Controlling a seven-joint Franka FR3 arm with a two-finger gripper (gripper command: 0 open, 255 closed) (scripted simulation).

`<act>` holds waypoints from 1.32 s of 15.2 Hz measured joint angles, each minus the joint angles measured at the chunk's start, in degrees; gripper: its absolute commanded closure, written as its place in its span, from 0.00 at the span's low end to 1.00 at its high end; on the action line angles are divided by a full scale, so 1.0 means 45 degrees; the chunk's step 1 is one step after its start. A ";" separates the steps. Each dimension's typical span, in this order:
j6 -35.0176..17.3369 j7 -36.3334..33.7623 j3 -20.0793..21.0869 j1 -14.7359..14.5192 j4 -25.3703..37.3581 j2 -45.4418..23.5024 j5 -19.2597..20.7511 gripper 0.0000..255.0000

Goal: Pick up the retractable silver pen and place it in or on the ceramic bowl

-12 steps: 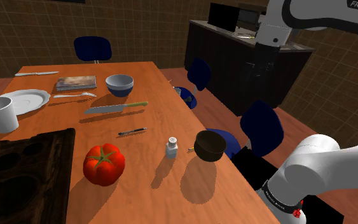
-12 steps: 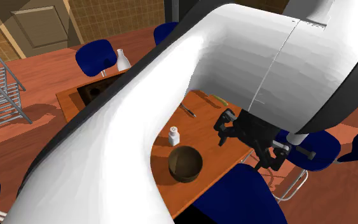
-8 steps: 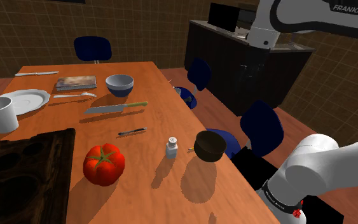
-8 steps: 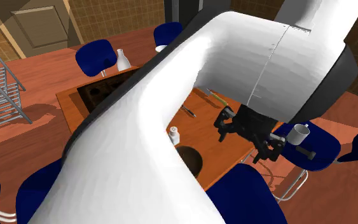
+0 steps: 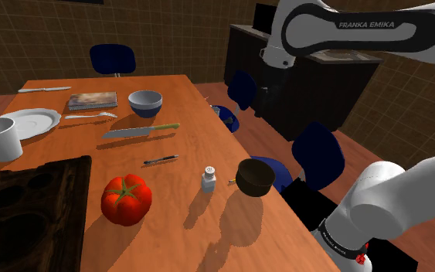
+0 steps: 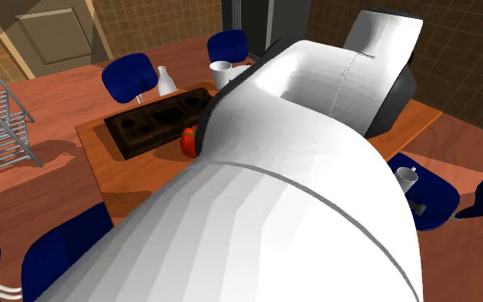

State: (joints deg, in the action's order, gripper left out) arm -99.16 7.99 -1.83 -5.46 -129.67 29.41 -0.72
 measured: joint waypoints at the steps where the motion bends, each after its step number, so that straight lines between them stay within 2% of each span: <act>1: -0.0276 0.0213 0.0085 -0.0159 0.0171 -0.0419 -0.0014 0.00; 10: -0.2508 0.2518 0.0619 -0.1235 0.1721 -0.3947 0.0135 0.00; 20: -0.4149 0.4621 0.1562 -0.2262 0.4171 -0.7756 0.0718 0.00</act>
State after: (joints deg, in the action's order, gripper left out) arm -117.83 28.78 5.20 -15.65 -110.90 -5.49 2.51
